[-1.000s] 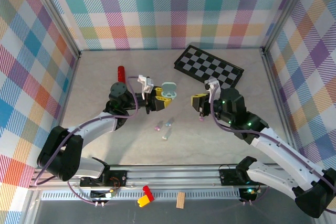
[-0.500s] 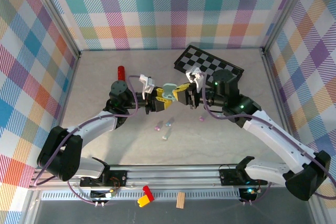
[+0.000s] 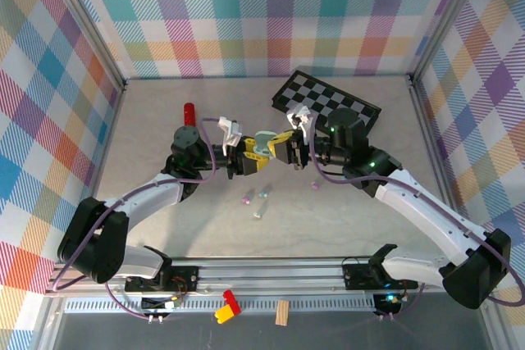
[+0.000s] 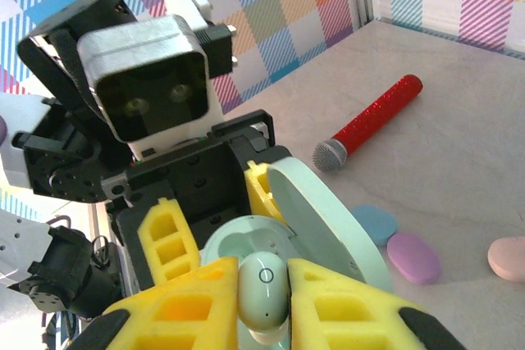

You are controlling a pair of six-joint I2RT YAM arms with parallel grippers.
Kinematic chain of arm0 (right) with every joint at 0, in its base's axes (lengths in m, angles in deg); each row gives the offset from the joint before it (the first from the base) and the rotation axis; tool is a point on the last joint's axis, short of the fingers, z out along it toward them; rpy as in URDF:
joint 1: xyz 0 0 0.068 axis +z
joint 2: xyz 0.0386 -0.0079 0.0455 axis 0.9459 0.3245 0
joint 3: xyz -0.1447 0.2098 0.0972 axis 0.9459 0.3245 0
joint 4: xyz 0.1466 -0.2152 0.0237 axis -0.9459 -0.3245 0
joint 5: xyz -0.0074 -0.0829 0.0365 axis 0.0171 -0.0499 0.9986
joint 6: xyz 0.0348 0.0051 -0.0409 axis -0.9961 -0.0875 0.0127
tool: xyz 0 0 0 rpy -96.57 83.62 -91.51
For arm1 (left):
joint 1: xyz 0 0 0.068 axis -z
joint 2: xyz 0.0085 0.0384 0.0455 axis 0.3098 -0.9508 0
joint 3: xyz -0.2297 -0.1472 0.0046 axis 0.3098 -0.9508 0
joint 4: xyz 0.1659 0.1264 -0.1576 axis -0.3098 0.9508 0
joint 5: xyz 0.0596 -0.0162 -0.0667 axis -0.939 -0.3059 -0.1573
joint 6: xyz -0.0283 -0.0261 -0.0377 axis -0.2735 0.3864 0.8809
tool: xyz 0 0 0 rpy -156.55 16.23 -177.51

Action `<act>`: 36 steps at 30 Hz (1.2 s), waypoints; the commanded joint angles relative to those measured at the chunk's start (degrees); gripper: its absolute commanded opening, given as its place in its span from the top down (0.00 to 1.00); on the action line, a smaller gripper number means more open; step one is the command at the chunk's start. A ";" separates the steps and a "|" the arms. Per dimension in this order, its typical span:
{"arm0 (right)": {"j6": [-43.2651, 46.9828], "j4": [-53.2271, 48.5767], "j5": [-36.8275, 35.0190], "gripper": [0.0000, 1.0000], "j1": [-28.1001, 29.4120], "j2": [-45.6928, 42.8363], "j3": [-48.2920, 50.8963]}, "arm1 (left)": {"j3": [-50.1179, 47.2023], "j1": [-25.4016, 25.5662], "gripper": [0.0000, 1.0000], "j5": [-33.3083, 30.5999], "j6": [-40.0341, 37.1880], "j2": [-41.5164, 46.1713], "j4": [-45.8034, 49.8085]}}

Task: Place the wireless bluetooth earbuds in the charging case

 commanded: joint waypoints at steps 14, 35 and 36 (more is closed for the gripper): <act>-1.62 2.85 -1.79 0.71 0.29 0.75 2.55 | 1.05 0.28 0.65 -0.19 -2.31 2.50 -0.04; -27.43 2.82 -15.10 0.32 0.13 -13.75 21.59 | -1.69 -3.83 0.68 -13.33 -6.57 7.10 1.39; -29.34 3.37 -14.64 0.32 0.13 -12.80 22.69 | -1.69 -3.89 0.68 -13.66 -6.59 7.26 1.20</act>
